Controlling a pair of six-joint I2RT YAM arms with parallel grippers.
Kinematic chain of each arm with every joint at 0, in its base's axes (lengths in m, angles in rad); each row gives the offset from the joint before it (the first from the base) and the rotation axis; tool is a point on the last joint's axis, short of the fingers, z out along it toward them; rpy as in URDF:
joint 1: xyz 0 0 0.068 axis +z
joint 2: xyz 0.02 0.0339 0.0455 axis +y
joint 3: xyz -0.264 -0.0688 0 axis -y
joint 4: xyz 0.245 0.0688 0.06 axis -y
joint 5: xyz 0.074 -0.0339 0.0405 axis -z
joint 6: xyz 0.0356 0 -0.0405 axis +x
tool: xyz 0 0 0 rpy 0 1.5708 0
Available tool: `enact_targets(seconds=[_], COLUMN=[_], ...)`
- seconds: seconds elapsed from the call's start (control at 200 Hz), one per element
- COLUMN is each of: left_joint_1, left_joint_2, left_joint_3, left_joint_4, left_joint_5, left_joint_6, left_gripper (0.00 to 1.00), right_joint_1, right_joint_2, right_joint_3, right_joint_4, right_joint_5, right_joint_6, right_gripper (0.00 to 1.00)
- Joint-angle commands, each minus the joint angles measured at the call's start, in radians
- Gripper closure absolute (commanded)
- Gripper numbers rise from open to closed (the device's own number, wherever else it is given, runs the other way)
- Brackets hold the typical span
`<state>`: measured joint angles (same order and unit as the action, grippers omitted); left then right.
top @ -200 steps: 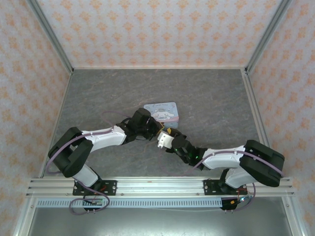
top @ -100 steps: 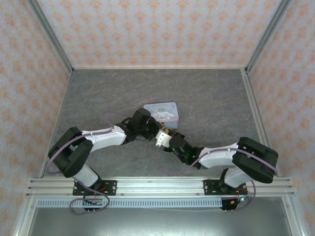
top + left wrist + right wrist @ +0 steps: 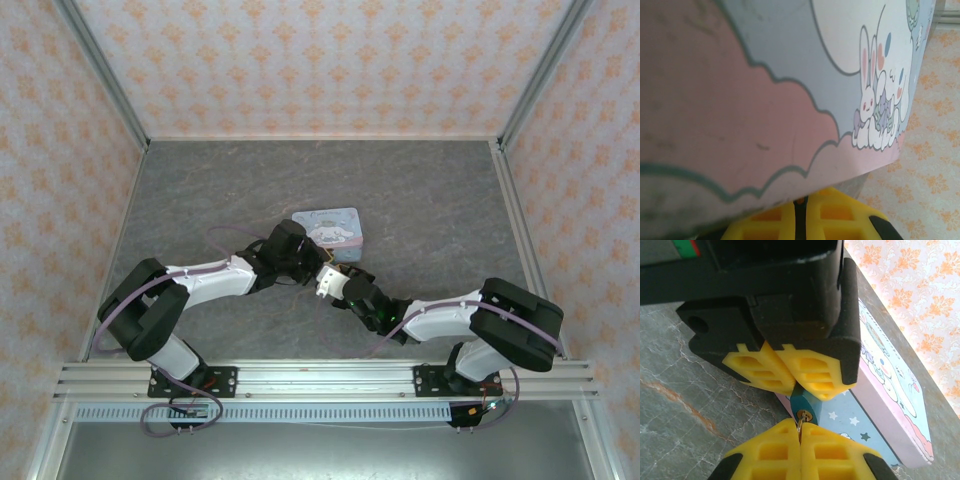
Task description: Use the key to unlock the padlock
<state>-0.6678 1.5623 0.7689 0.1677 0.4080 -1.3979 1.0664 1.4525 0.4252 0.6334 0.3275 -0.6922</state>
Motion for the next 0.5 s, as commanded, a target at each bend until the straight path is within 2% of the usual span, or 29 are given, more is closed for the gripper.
enact_targets(seconds=[0.0, 0.495], left_joint_1=[-0.009, -0.011], left_joint_2=[-0.002, 0.007], left_joint_3=[0.011, 0.013], left_joint_4=[0.004, 0.005], left_joint_5=[0.017, 0.019], left_joint_6=[0.002, -0.002], left_gripper=[1.0, 1.0], right_joint_1=[0.001, 0.001], right_joint_2=[0.014, 0.006], right_joint_3=[0.026, 0.034], right_joint_4=[0.016, 0.004], right_joint_5=[0.036, 0.023], right_joint_6=[0.035, 0.141], right_gripper=[1.0, 1.0])
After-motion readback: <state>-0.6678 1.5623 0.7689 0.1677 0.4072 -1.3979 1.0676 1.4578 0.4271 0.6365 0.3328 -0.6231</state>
